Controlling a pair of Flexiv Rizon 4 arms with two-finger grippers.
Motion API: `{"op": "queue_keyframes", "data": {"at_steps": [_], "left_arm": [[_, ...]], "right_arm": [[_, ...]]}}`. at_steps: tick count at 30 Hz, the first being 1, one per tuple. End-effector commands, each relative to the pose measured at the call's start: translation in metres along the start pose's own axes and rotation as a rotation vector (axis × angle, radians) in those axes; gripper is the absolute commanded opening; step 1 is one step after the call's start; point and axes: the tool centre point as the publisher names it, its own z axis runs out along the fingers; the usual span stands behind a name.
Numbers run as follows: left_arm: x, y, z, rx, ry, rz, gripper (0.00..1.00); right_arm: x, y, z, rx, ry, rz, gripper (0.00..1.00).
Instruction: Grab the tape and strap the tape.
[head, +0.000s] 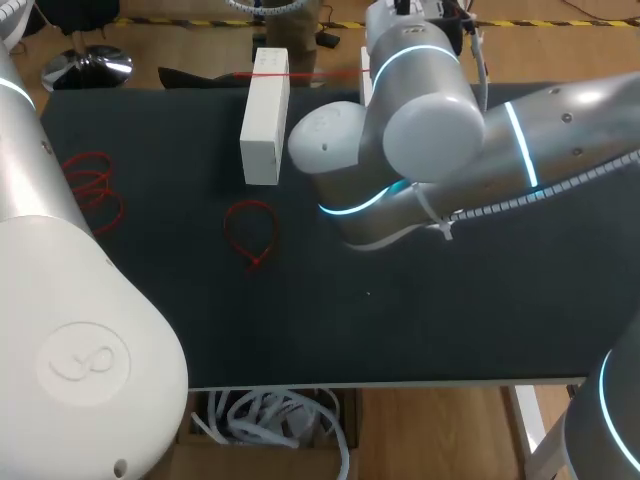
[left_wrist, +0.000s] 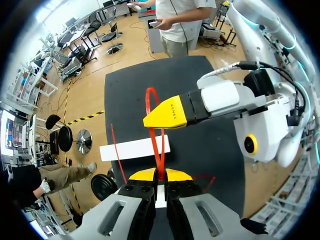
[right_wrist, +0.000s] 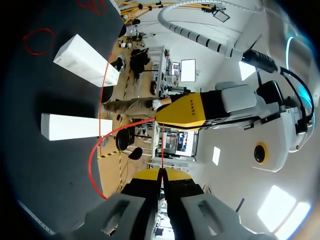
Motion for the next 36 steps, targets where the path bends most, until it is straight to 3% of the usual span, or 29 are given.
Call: {"op": "queue_keyframes", "data": {"at_steps": [1, 36], "left_arm": [[0.000, -0.001, -0.001, -0.005, 0.002, -0.001, 0.00], [0.000, -0.001, -0.001, -0.005, 0.002, -0.001, 0.00]], "right_arm": [[-0.002, 0.002, -0.003, 0.002, 0.010, -0.002, 0.00], [-0.002, 0.019, -0.007, -0.025, 0.029, -0.011, 0.00]]}}
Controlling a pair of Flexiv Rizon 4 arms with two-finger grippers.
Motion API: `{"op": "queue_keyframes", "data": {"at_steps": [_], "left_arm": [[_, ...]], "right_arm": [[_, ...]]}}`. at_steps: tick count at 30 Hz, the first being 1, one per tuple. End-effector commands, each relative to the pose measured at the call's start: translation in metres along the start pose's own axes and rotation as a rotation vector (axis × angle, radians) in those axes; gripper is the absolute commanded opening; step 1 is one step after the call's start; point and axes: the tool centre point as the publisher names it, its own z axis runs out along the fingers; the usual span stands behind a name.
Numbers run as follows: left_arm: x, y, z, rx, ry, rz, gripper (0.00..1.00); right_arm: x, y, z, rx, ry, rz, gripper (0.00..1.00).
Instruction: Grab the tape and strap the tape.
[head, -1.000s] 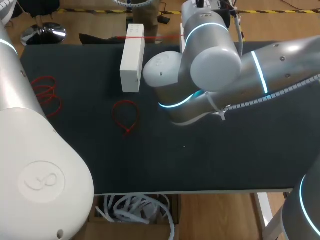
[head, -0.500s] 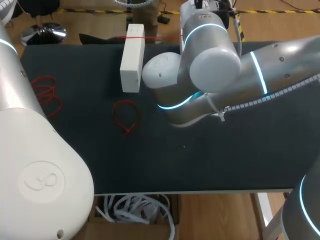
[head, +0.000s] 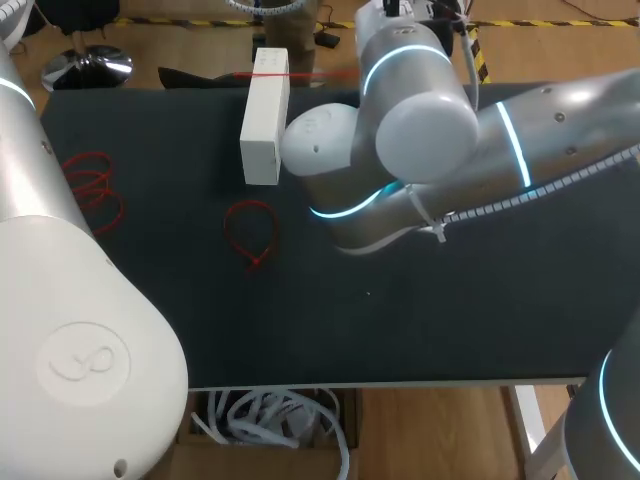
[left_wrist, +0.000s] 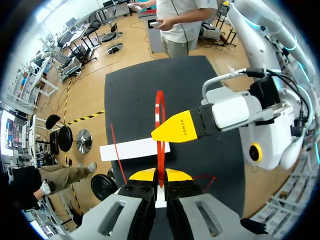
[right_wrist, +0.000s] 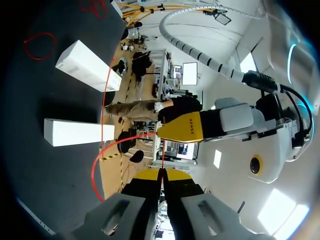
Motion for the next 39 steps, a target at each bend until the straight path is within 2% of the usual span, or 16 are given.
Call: {"op": "queue_keyframes", "data": {"at_steps": [1, 39], "left_arm": [[0.0002, -0.0006, -0.0011, -0.005, 0.002, -0.001, 0.00], [0.0002, -0.0006, -0.0011, -0.005, 0.002, -0.001, 0.00]], "right_arm": [[-0.0028, 0.0019, -0.0017, -0.001, 0.013, -0.002, 0.00], [-0.0022, 0.0111, 0.0006, -0.029, 0.018, -0.021, 0.00]]}}
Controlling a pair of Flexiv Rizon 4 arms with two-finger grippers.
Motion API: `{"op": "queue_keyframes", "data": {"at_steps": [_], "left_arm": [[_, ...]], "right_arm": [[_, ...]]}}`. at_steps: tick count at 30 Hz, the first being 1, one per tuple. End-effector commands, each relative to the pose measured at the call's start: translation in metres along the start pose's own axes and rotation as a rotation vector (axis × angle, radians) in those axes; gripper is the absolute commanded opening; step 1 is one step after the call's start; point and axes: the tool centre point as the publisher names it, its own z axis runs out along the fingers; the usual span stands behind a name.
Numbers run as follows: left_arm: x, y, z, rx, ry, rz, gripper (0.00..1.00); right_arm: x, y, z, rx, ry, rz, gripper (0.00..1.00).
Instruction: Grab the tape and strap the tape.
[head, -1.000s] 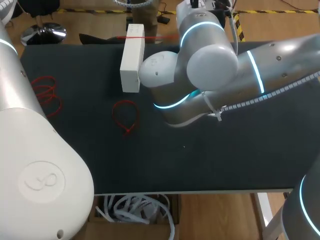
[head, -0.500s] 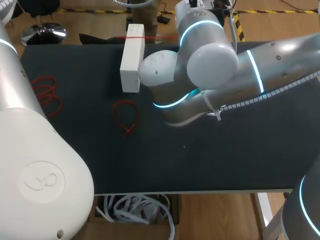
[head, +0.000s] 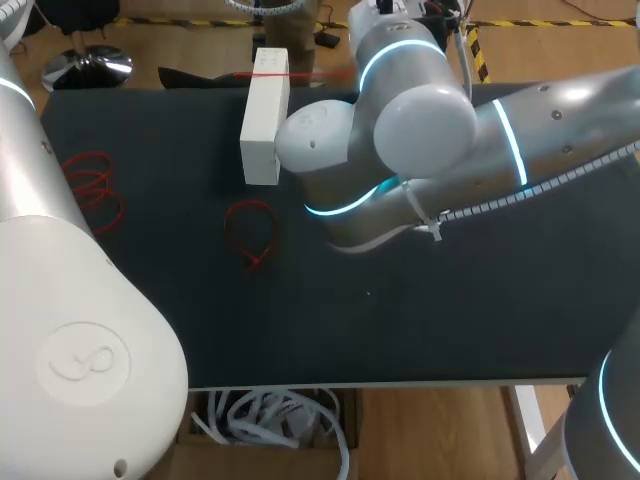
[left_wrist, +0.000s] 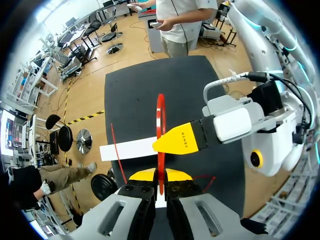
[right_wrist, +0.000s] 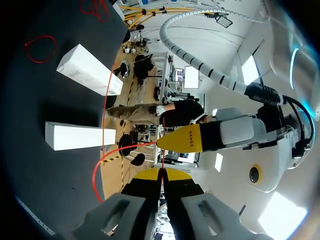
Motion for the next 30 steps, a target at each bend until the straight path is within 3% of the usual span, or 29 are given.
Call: {"op": "queue_keyframes", "data": {"at_steps": [1, 30], "left_arm": [[0.0002, -0.0008, -0.0011, -0.004, 0.002, 0.000, 0.00], [0.0002, -0.0008, -0.0011, -0.004, 0.002, 0.000, 0.00]], "right_arm": [[-0.0012, 0.0001, -0.0007, -0.004, 0.005, -0.007, 0.00], [-0.0016, 0.0026, -0.0020, -0.011, 0.006, -0.011, 0.00]]}}
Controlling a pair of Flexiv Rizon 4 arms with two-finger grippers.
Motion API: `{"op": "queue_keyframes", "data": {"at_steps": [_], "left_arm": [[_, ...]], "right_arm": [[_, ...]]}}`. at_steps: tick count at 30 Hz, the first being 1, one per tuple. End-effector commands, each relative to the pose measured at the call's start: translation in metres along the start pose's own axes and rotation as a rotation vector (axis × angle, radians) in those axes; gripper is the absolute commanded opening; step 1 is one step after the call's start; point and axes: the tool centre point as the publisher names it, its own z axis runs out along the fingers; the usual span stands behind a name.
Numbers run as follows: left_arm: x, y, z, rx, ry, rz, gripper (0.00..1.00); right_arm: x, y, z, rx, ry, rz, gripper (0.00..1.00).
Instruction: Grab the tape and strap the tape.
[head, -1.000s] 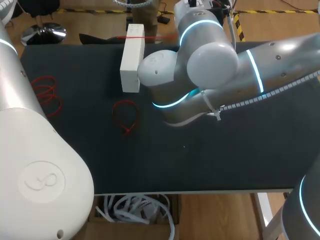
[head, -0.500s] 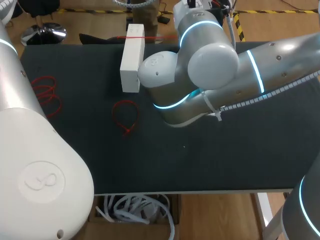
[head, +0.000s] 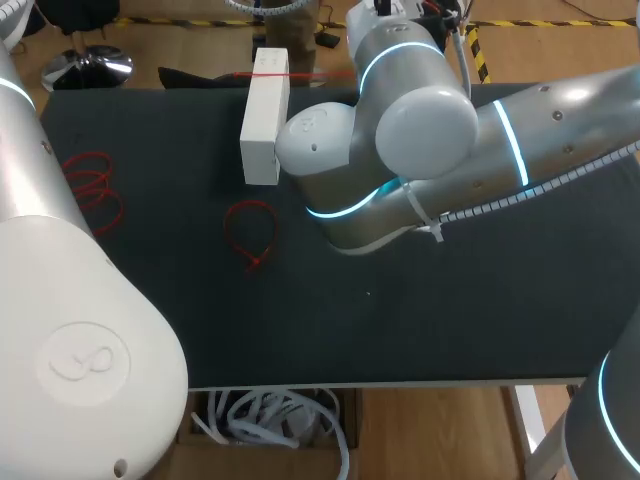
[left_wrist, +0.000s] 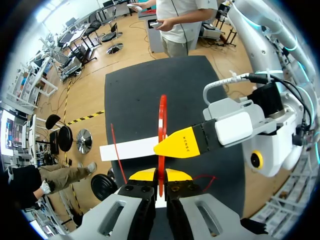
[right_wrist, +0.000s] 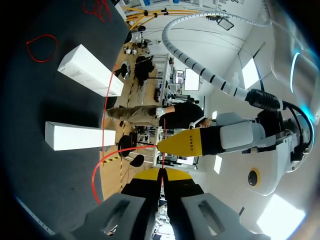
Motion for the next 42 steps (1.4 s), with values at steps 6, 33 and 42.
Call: {"op": "queue_keyframes", "data": {"at_steps": [6, 33, 42], "left_arm": [[0.000, -0.001, -0.001, -0.004, 0.001, 0.000, 0.00], [0.000, -0.001, -0.001, -0.004, 0.001, 0.000, 0.00], [0.000, -0.001, -0.001, -0.004, 0.001, 0.000, 0.00]], "right_arm": [[-0.002, -0.002, -0.002, 0.000, 0.010, 0.004, 0.00], [0.000, 0.000, -0.041, -0.113, 0.039, 0.045, 0.25], [0.007, -0.017, -0.063, -0.155, 0.058, 0.064, 0.29]]}}
